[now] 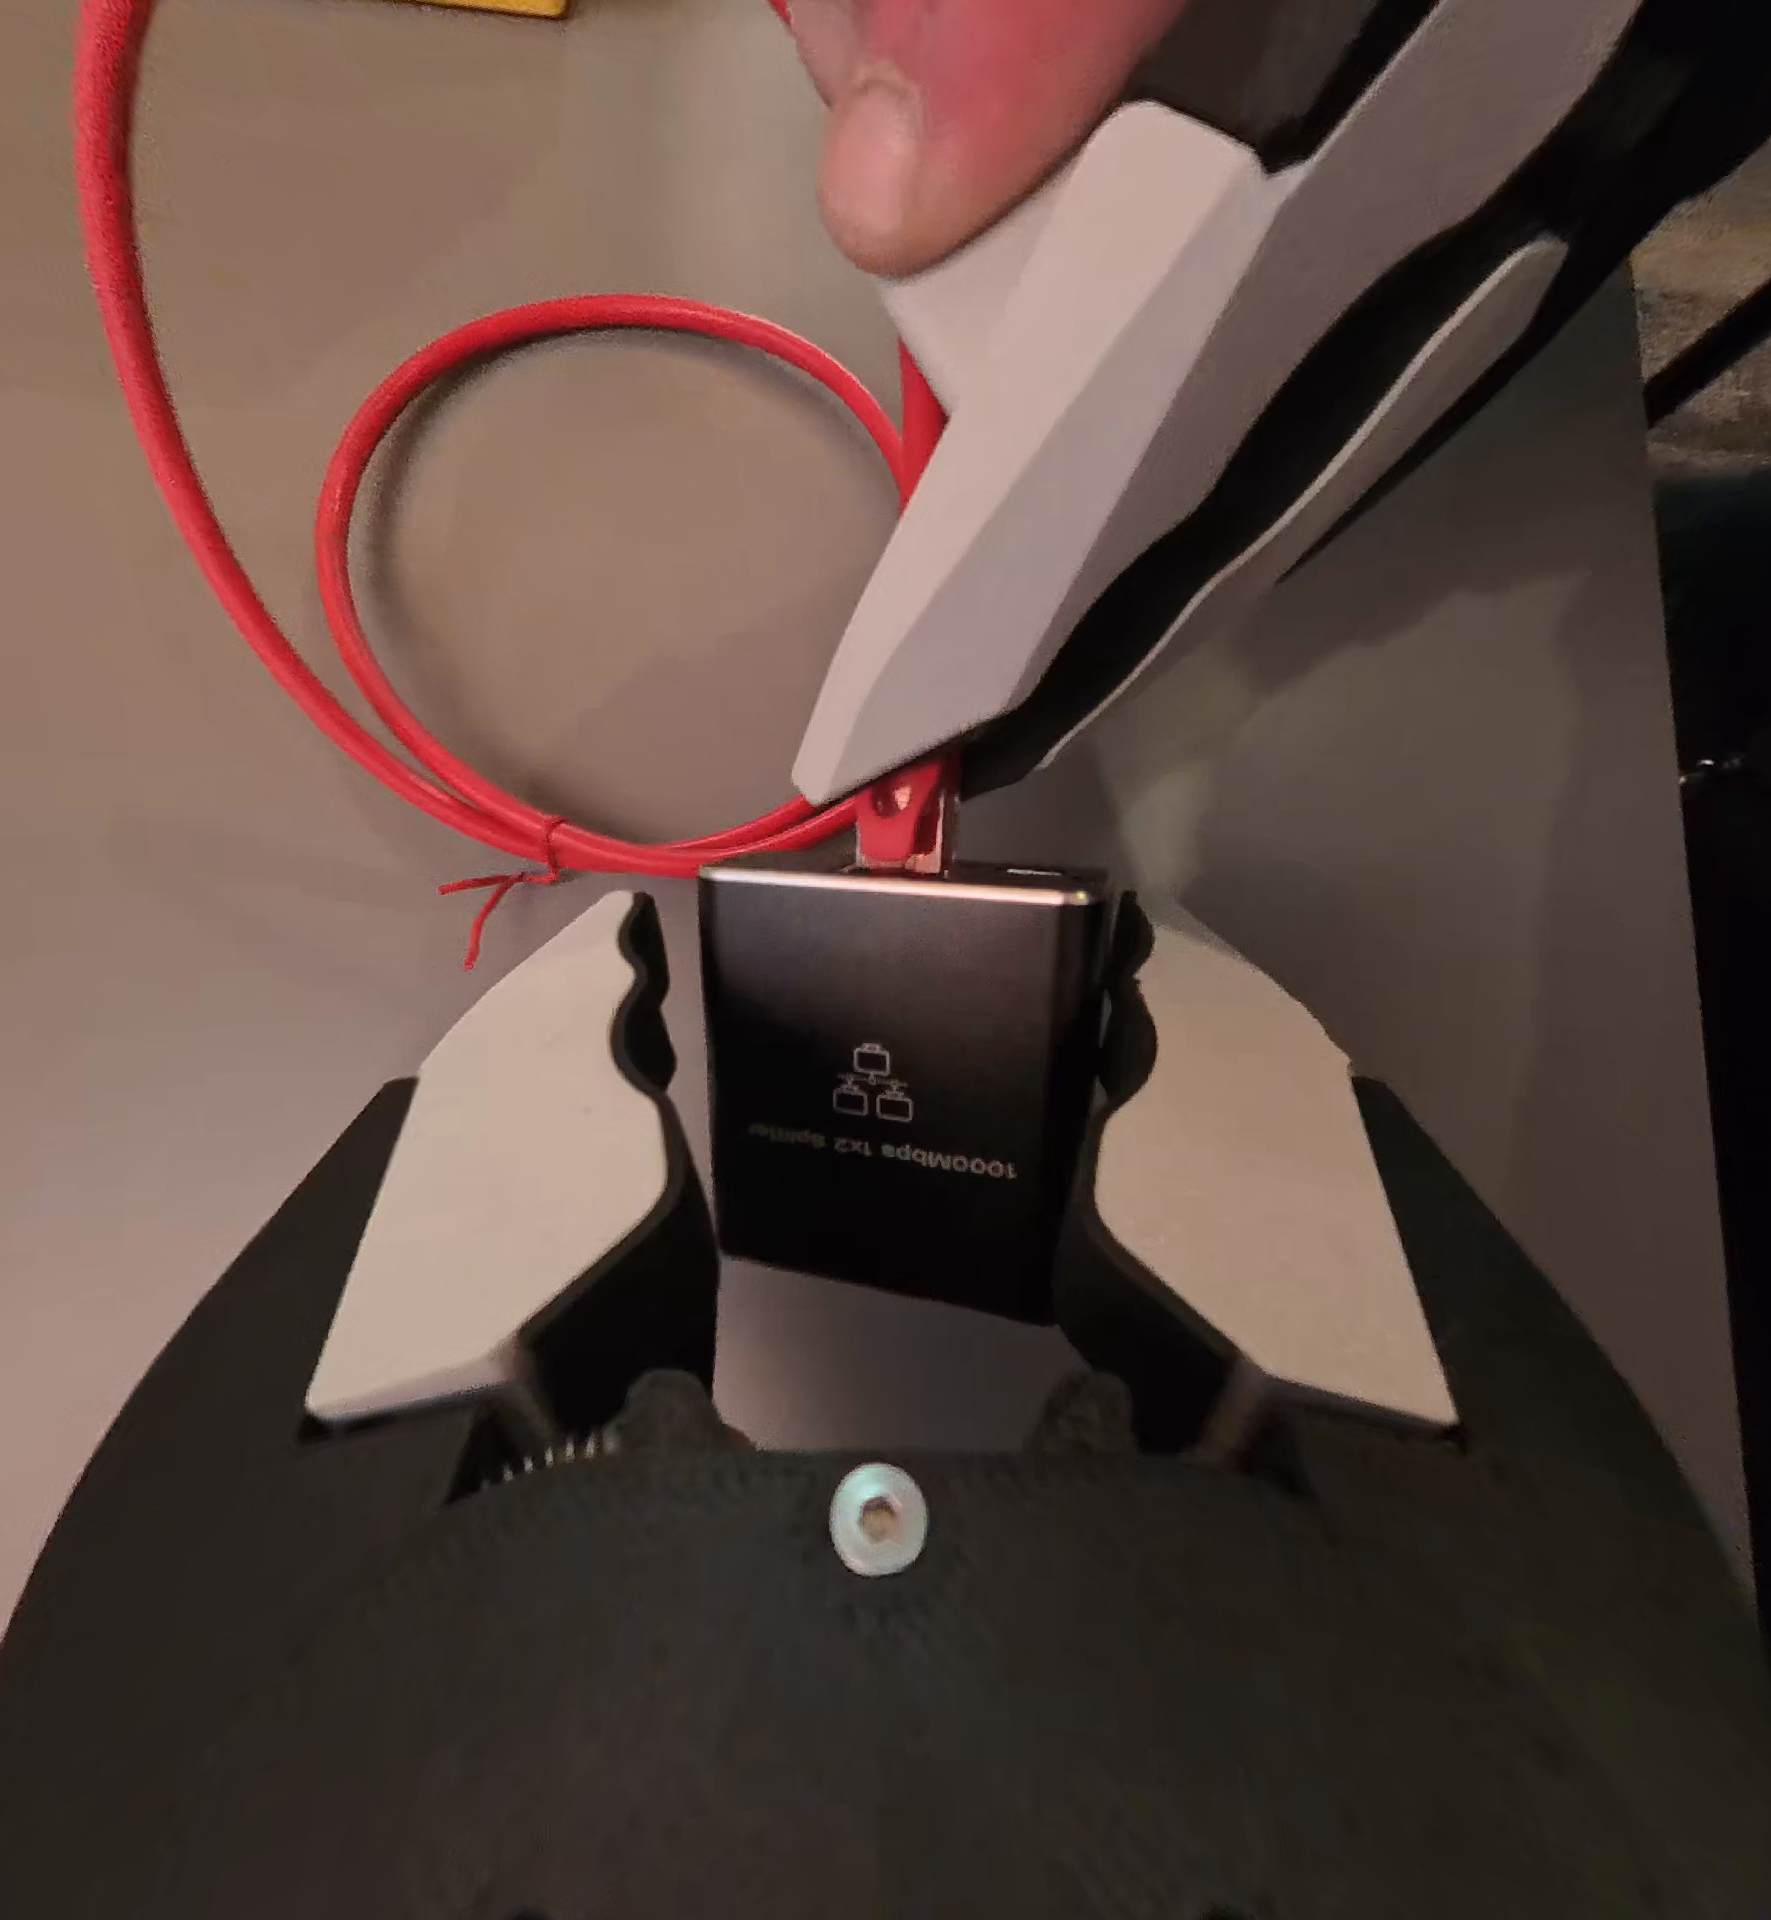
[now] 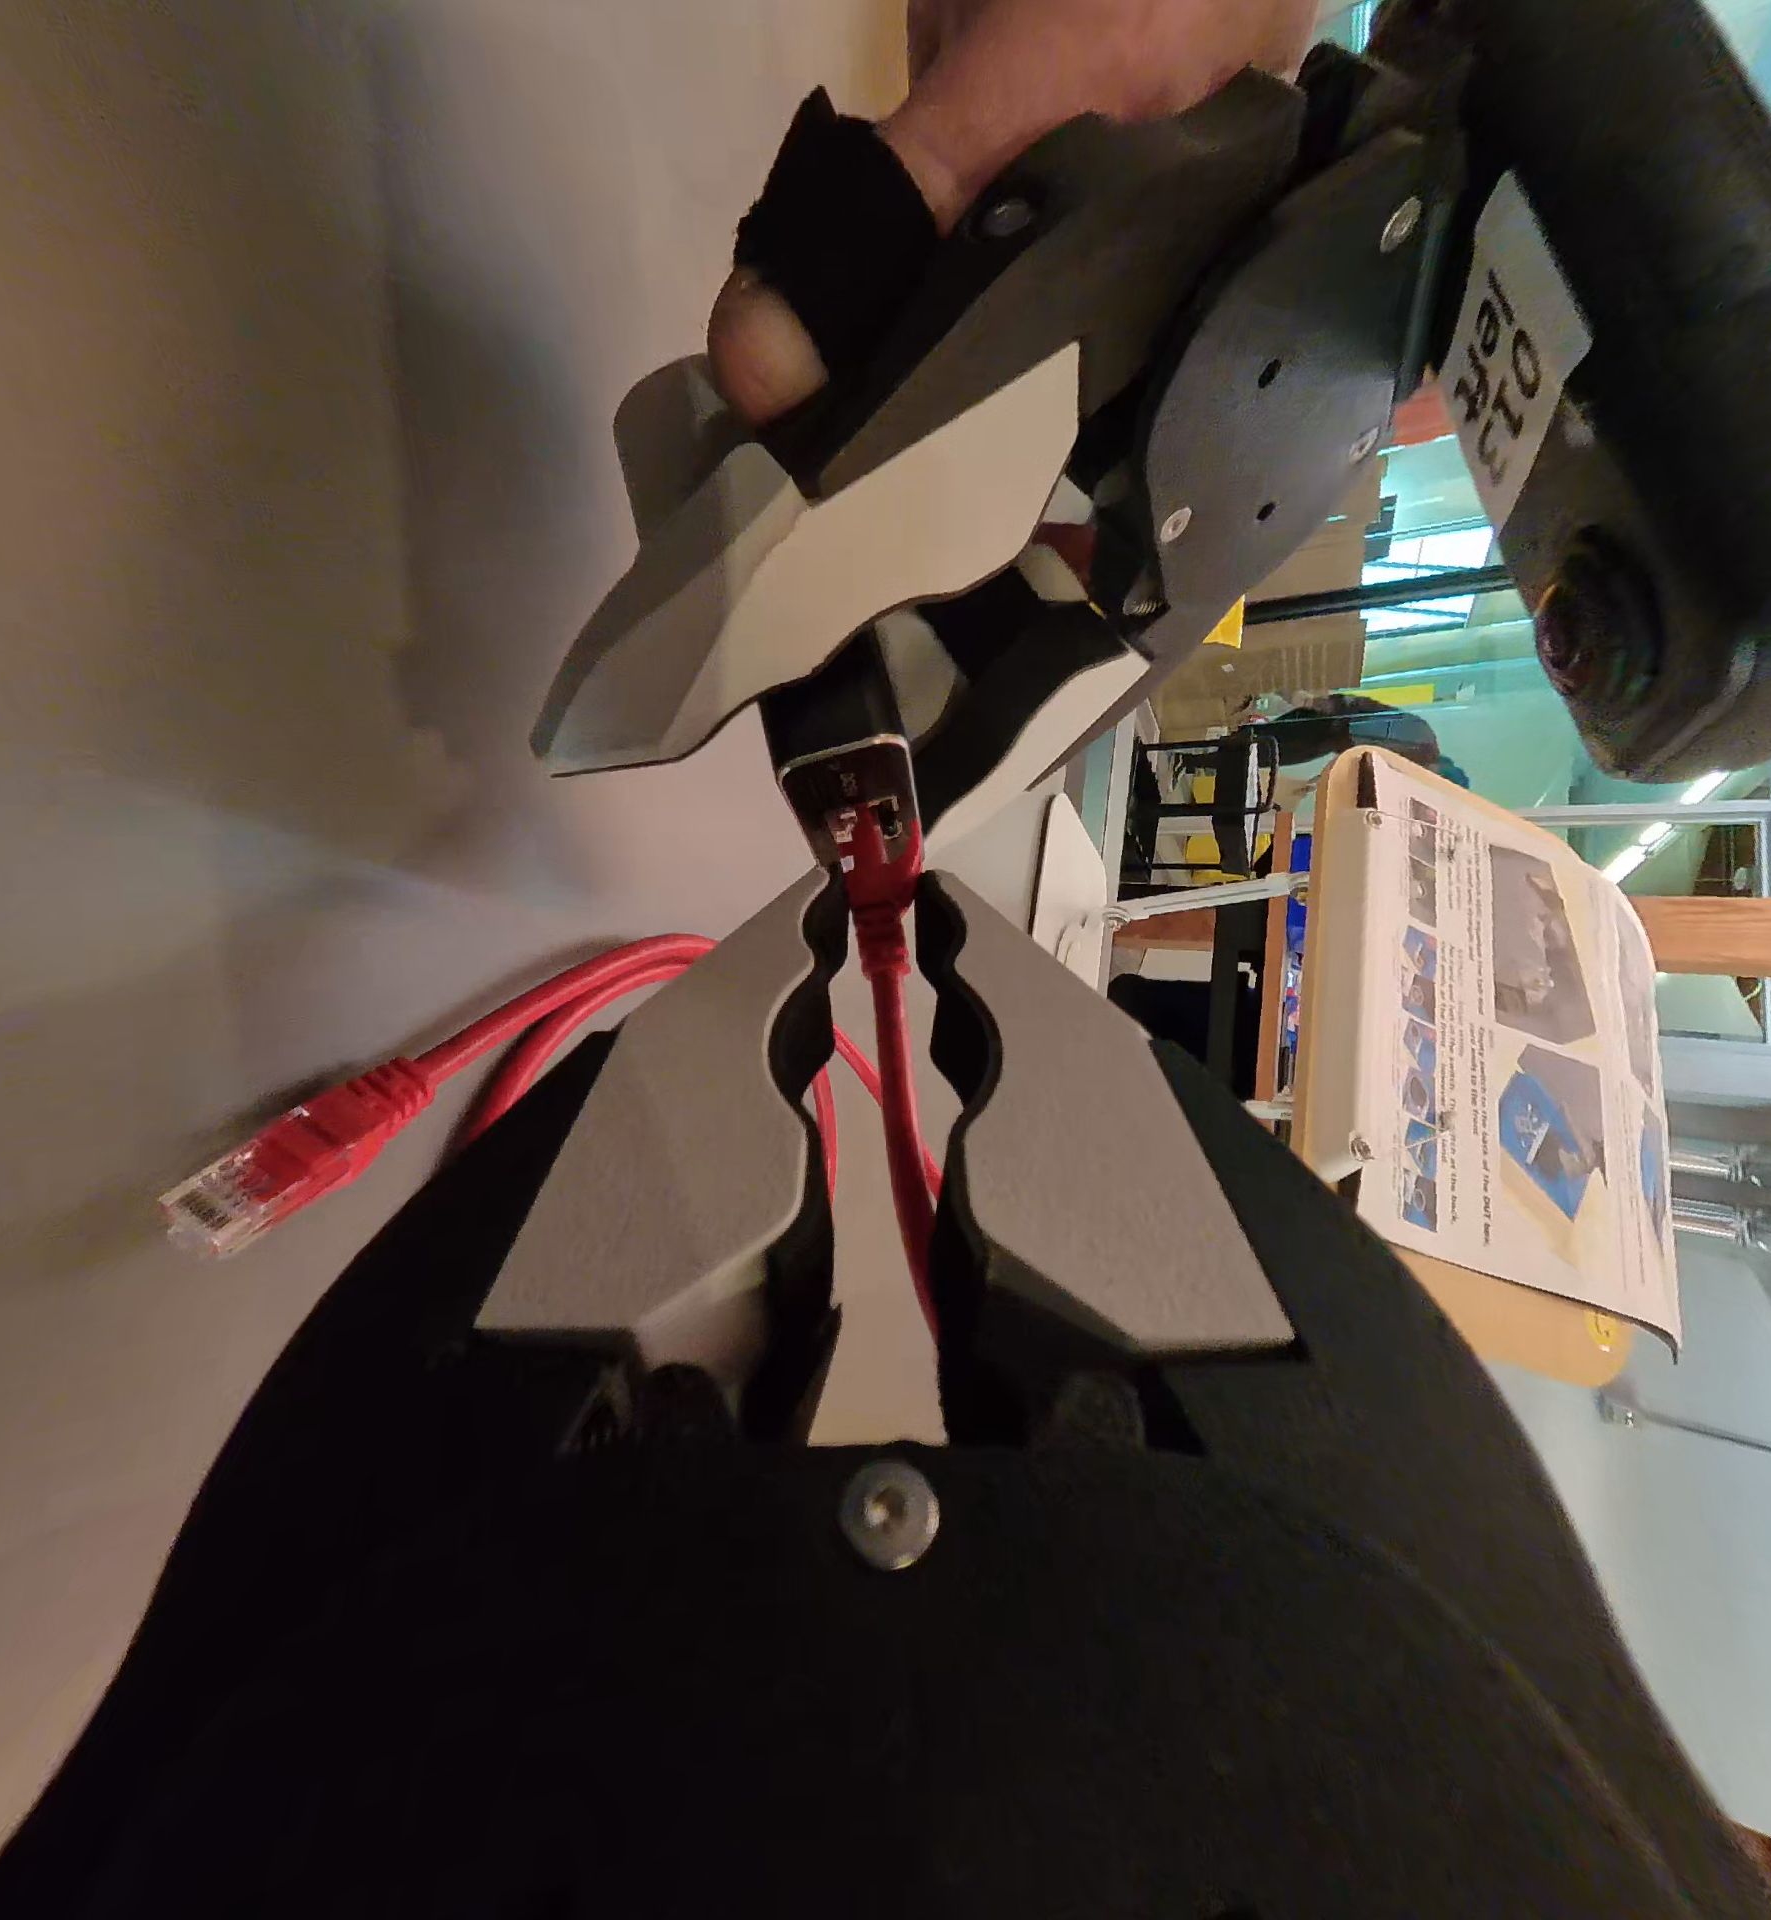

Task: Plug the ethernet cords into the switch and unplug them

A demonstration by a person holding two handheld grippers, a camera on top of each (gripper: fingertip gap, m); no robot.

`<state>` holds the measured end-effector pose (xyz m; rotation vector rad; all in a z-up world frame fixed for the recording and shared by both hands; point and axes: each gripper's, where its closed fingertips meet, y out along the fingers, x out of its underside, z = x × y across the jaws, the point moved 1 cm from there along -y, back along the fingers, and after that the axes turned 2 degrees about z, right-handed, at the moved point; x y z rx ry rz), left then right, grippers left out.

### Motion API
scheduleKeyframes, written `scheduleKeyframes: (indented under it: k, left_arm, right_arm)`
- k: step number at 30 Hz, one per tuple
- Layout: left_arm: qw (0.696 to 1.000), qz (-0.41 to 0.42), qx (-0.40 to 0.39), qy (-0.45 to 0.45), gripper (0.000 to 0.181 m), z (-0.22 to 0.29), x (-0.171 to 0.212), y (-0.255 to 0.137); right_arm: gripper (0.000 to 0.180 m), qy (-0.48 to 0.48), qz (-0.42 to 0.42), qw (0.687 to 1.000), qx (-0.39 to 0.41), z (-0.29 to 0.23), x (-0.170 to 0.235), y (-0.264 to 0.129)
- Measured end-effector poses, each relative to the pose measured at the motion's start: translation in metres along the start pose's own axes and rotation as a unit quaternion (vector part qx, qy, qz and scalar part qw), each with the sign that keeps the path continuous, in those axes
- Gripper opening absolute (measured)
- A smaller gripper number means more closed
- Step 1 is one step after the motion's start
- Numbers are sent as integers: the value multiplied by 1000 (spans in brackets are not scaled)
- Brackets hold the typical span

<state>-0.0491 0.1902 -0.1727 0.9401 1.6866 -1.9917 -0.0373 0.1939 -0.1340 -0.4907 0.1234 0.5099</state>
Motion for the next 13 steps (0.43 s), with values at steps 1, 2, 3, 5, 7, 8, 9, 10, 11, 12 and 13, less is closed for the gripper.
scheduleKeyframes:
  k: [1,2,3,5,7,8,9,10,11,12,13]
  left_arm:
    - [1000,0,8,0,80,2,0,1]
    - [1000,-1,12,3,77,4,0,1]
    - [1000,-2,15,10,76,5,1,2]
    - [1000,-13,18,21,75,7,3,4]
    - [999,-20,19,19,75,7,5,6]
    - [999,-22,21,16,75,6,6,7]
    - [999,-22,20,14,75,5,7,7]
    - [999,-22,24,7,75,5,8,8]
    - [999,-24,28,2,74,4,9,8]
    - [999,-24,30,0,74,3,10,8]
    - [999,-21,34,-4,74,2,10,7]
  right_arm:
    - [11,-1,3,1000,0,0,-1,0]
    - [11,0,5,1000,0,0,-1,-1]
    - [11,0,6,1000,0,-1,-2,-1]
    - [11,-1,11,1000,-5,-4,-3,-1]
    - [11,1,10,1000,-7,-6,-2,0]
    - [11,3,11,1000,-8,-7,-2,1]
    - [11,7,11,1000,-8,-7,-1,2]
    - [12,10,12,1000,-8,-8,0,3]
    - [16,15,17,1000,-10,-8,0,3]
    - [20,30,27,999,-15,-7,-2,1]
    - [23,50,39,998,-23,-6,-3,0]
